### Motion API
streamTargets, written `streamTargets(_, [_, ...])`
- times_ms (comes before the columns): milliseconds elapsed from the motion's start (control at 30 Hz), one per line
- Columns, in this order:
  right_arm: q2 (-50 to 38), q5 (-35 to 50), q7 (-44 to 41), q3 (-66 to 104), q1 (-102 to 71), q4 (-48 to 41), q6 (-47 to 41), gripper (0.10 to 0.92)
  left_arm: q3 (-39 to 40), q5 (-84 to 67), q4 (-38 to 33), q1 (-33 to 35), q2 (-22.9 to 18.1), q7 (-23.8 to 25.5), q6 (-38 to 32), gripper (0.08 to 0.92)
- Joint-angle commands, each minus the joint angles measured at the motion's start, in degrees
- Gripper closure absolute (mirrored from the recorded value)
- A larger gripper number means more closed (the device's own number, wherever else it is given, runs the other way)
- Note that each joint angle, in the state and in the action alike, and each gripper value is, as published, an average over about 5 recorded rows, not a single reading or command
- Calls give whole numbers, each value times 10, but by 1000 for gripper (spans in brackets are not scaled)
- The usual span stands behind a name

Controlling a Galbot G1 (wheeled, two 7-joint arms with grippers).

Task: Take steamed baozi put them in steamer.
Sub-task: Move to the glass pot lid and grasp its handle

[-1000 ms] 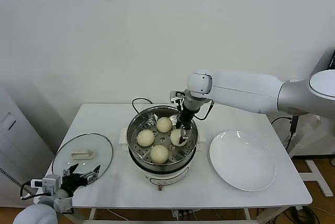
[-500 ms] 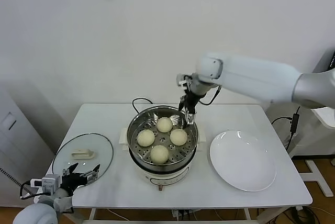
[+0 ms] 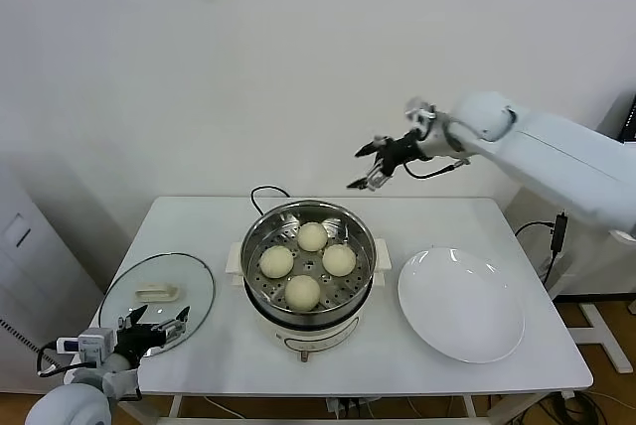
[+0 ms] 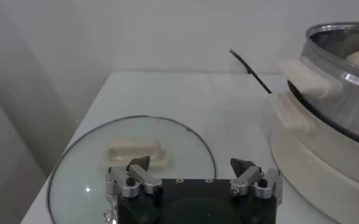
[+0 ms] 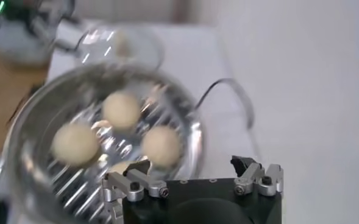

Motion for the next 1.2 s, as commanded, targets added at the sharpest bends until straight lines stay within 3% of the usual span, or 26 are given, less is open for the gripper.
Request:
streamTargets(33, [-121,34,158,367,-304,31,111,203,0,1,0,-6,-4,1,-1,177])
streamTargets(367, [-96,2,252,647,-612,107,177,203,-1,61,5,-7,-9,20,-32,177])
streamTargets(733, [57,-115,243,876,-882,179,192,203,-12,210,19,14,-3,50,-99,177])
streamTargets(1200, [203,-236,238,978,-968,171,228,203,-34,676,119,48,-9,42,-308,177])
